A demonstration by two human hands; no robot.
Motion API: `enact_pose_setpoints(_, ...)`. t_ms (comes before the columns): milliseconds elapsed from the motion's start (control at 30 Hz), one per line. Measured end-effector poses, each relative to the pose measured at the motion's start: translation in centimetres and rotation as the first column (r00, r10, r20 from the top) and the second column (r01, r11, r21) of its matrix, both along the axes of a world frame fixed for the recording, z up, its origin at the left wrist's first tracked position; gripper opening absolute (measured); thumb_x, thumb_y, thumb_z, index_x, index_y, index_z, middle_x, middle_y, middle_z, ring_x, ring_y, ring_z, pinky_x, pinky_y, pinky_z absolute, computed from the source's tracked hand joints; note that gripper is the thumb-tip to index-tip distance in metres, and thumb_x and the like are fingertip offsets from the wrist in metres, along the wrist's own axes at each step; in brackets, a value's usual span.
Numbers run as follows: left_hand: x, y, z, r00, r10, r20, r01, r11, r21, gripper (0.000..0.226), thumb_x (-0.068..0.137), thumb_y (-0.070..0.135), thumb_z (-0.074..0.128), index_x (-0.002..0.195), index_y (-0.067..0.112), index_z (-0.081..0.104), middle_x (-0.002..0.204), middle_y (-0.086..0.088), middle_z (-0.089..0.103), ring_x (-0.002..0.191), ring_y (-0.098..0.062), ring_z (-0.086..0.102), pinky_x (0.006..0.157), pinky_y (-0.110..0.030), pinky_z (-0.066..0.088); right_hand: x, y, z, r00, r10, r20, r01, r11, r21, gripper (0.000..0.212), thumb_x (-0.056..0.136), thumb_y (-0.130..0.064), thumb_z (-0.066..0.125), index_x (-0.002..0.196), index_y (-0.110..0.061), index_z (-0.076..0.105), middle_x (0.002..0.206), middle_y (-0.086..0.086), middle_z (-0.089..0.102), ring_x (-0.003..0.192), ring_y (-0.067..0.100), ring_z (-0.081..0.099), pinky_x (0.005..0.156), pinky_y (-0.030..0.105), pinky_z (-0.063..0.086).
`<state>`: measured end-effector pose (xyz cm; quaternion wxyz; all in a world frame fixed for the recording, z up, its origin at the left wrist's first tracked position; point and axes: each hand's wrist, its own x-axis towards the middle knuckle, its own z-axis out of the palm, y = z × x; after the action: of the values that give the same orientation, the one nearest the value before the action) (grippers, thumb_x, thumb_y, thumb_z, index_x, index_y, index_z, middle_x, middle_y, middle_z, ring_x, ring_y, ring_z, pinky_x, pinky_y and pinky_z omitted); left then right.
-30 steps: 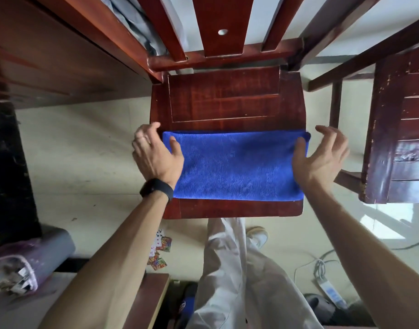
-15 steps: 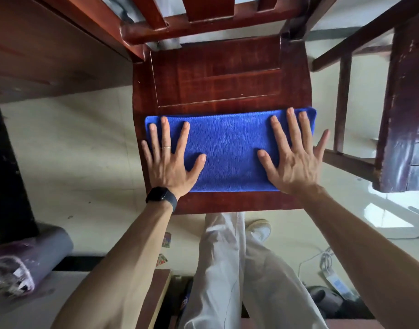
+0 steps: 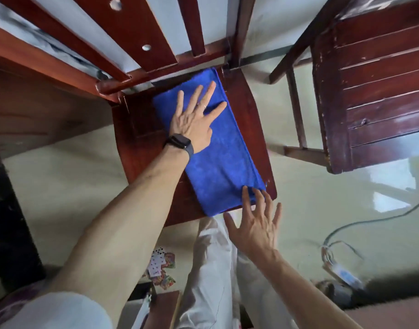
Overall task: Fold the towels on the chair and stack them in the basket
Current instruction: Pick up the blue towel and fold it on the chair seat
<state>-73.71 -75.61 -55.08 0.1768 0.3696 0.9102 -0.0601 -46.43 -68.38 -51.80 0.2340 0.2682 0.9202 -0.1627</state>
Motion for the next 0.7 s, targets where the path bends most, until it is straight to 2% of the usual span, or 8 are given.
enact_pose_setpoints(100,3.2,1.1,0.3,0.976,0.217,0.023,-0.218,0.967,0.136,0.077,0.082,0.014,0.058,0.150,0.038,0.032,0.165,-0.005,0.009,0.149,-0.030,0.017,0.116,-0.059,0.014,-0.3,1.0,0.4,0.971,-0.217,-0.095,0.212,0.975,-0.063,0.063,0.083,-0.049,0.065,0.136,-0.019,0.053,0.136,0.007,0.049,0.128,0.032,0.042,0.102,0.050,0.039)
enact_pose_setpoints(167,7.1,-0.1,1.0,0.885,0.464,0.039,-0.452,0.837,0.309,0.068,0.079,0.017,0.059,0.144,0.031,0.045,0.157,-0.010,0.031,0.139,-0.030,0.037,0.110,-0.051,0.031,-0.4,2.8,0.4,0.931,-0.347,-0.110,0.337,0.936,-0.104,0.053,0.085,-0.040,0.067,0.129,-0.015,0.054,0.129,0.011,0.053,0.120,0.035,0.046,0.095,0.048,0.041)
enact_pose_setpoints(267,14.2,-3.6,1.7,0.586,0.791,0.175,-0.779,0.491,0.390,0.056,0.077,0.020,0.065,0.132,0.017,0.053,0.132,-0.013,0.051,0.118,-0.033,0.051,0.096,-0.043,0.042,-1.0,5.6,-0.3,0.907,-0.409,-0.102,0.379,0.897,-0.226,0.037,0.089,-0.032,0.065,0.119,-0.011,0.056,0.113,0.014,0.060,0.107,0.037,0.052,0.092,0.045,0.043)
enact_pose_setpoints(333,18.1,-5.3,1.8,0.366,0.874,0.319,-0.920,0.287,0.267,0.047,0.080,0.023,0.071,0.121,0.007,0.055,0.117,-0.016,0.058,0.112,-0.035,0.053,0.094,-0.041,0.041,-1.5,6.9,-0.8,0.906,-0.421,-0.038,0.387,0.863,-0.325,0.031,0.091,-0.031,0.064,0.114,-0.013,0.057,0.107,0.012,0.062,0.103,0.036,0.055,0.090,0.044,0.046)
enact_pose_setpoints(400,20.5,-6.0,1.7,0.218,0.880,0.421,-0.976,0.185,0.119,0.040,0.082,0.030,0.073,0.110,0.006,0.059,0.106,-0.015,0.063,0.108,-0.032,0.055,0.093,-0.039,0.042,-2.1,7.6,-1.2,0.928,-0.372,0.028,0.358,0.869,-0.341,0.028,0.092,-0.033,0.064,0.111,-0.013,0.059,0.106,0.011,0.064,0.103,0.034,0.057,0.086,0.038,0.045)
enact_pose_setpoints(467,21.5,-6.2,1.3,0.143,0.868,0.476,-0.989,0.149,0.024,0.033,0.084,0.036,0.070,0.102,0.009,0.065,0.101,-0.011,0.067,0.106,-0.026,0.055,0.091,-0.034,0.043,-2.7,8.0,-1.3,0.934,-0.349,0.076,0.353,0.872,-0.339,0.028,0.093,-0.032,0.065,0.111,-0.012,0.060,0.107,0.010,0.067,0.106,0.033,0.059,0.082,0.032,0.041)
enact_pose_setpoints(567,21.7,-6.6,0.8,0.179,0.848,0.499,-0.979,0.204,0.004,0.025,0.087,0.037,0.064,0.094,0.014,0.072,0.100,-0.011,0.070,0.104,-0.026,0.060,0.087,-0.029,0.045,-3.5,8.3,-1.2,0.905,-0.396,0.155,0.426,0.837,-0.343,0.032,0.094,-0.032,0.064,0.117,-0.010,0.062,0.111,0.008,0.071,0.111,0.030,0.060,0.085,0.028,0.040)
enact_pose_setpoints(700,21.6,-7.5,1.1,0.115,0.842,0.527,-0.988,0.150,-0.025,0.019,0.093,0.031,0.059,0.098,0.013,0.065,0.101,-0.007,0.072,0.100,-0.029,0.063,0.087,-0.037,0.051,-3.3,8.5,-1.2,0.863,-0.448,0.234,0.505,0.759,-0.412,0.022,0.088,-0.033,0.069,0.106,-0.019,0.071,0.108,0.004,0.072,0.102,0.027,0.064,0.091,0.035,0.049)
